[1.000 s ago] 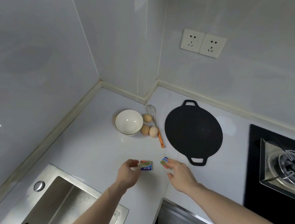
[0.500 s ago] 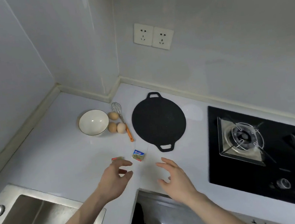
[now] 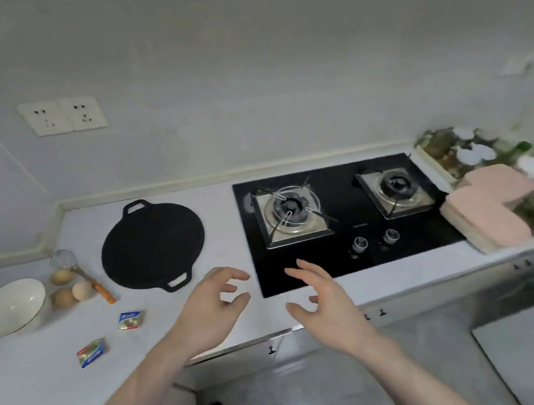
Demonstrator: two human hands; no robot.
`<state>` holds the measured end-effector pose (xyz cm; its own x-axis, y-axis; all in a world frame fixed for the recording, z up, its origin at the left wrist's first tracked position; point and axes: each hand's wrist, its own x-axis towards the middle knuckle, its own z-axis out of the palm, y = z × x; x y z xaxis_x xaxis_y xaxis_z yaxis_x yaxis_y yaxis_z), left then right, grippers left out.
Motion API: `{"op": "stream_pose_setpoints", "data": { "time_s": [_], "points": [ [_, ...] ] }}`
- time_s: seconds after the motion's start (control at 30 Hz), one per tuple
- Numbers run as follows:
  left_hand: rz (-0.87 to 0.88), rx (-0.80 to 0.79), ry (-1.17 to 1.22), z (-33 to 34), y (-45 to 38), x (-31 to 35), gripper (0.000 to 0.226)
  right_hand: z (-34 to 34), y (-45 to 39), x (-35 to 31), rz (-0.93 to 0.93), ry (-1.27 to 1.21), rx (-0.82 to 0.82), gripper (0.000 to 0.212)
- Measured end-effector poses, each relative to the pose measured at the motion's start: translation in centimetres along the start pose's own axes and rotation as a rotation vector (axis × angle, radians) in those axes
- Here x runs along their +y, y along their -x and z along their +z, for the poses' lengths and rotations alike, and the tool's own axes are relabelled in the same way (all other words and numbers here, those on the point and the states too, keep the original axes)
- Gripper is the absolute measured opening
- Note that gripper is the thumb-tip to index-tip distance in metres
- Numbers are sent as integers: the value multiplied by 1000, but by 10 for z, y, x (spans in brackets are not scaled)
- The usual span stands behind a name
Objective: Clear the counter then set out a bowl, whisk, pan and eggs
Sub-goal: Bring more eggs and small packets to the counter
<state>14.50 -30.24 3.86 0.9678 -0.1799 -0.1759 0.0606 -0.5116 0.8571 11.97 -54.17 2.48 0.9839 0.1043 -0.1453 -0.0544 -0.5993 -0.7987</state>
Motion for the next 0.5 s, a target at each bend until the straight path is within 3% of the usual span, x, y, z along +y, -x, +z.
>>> {"op": "stream_pose_setpoints", "data": {
  "time_s": [0.33,0.5],
  "points": [
    [319,-222,-205,177,-1,131,31,-166,137,111,154,78,247,59],
    [487,-394,-294,253,-2,190,30,-228,208,149,283,49,448,61]
  ]
}}
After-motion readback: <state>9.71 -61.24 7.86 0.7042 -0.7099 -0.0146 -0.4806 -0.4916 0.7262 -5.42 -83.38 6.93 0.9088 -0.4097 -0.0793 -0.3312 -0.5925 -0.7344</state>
